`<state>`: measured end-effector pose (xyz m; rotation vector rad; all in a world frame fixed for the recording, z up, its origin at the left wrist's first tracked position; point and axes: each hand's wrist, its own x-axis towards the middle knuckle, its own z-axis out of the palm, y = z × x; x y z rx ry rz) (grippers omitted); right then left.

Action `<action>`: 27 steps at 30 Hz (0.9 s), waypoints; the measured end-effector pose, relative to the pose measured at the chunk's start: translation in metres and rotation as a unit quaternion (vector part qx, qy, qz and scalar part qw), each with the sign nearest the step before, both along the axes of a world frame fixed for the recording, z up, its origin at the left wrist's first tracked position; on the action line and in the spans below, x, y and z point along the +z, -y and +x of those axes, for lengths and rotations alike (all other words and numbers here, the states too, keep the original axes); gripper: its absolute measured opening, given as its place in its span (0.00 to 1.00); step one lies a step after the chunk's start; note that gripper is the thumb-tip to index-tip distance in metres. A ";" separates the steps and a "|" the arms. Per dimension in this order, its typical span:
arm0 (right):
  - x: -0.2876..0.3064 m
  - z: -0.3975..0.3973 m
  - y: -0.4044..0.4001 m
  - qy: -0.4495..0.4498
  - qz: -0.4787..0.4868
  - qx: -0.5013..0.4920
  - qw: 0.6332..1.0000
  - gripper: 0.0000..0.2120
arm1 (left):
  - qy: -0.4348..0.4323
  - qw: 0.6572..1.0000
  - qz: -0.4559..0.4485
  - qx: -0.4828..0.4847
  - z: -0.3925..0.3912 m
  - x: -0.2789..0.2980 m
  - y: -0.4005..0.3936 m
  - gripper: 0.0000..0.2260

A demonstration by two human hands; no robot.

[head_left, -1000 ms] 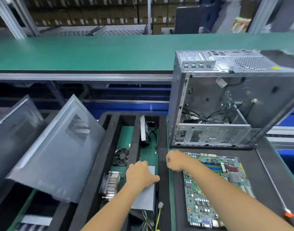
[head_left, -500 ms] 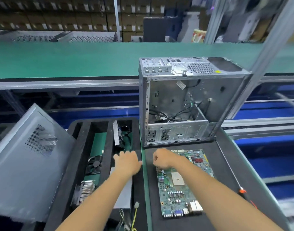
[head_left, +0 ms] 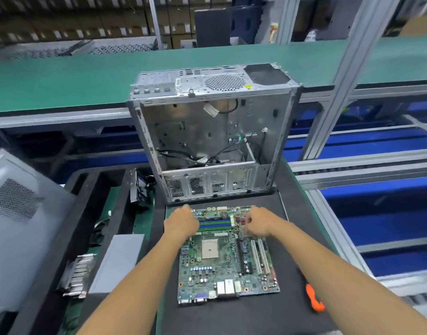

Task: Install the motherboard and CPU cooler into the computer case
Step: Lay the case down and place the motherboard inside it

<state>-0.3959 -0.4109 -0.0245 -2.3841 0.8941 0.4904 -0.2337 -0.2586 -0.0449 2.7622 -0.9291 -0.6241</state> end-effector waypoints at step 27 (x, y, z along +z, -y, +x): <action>0.044 0.037 0.025 0.190 -0.083 -0.013 0.978 0.07 | 0.076 0.959 -0.272 0.038 0.024 0.040 0.013 0.04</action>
